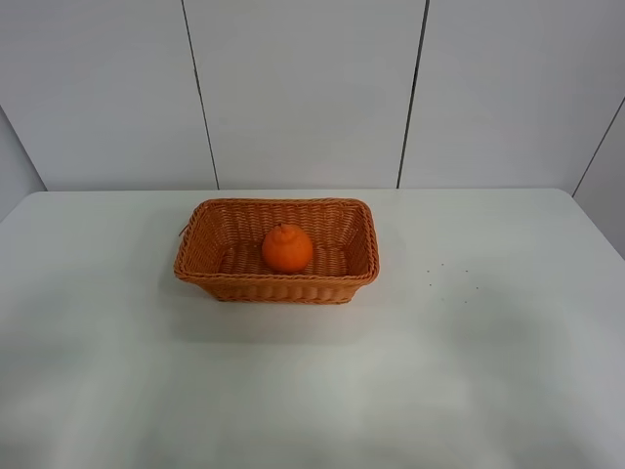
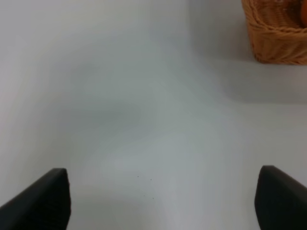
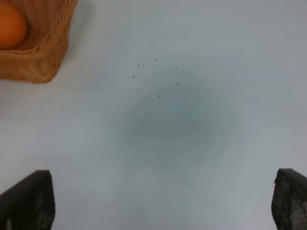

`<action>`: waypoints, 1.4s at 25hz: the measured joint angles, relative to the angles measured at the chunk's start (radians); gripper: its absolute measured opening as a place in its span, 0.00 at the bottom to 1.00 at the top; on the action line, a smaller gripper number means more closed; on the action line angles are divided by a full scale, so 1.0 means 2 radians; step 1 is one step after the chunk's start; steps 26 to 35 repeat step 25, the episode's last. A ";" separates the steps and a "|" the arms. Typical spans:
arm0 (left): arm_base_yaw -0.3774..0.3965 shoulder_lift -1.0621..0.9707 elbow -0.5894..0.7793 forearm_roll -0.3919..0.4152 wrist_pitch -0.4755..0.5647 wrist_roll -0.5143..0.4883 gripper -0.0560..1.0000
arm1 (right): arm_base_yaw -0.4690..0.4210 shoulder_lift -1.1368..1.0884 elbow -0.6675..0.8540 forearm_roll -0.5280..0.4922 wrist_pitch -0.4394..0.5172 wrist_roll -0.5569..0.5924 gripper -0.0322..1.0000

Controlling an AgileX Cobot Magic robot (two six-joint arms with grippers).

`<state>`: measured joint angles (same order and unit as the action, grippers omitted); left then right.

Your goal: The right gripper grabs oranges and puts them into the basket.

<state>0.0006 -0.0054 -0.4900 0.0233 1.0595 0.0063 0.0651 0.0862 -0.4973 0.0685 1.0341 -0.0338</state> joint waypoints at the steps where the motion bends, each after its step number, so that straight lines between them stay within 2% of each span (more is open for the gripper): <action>1: 0.000 0.000 0.000 0.000 0.000 0.000 0.89 | -0.001 -0.001 0.000 0.001 0.000 0.000 0.70; 7: 0.000 0.000 0.000 0.000 0.000 0.000 0.89 | -0.032 -0.036 0.001 0.003 0.000 0.000 0.70; 35: 0.000 0.000 0.000 0.000 0.000 0.000 0.89 | -0.029 -0.046 0.001 0.005 -0.003 0.000 0.70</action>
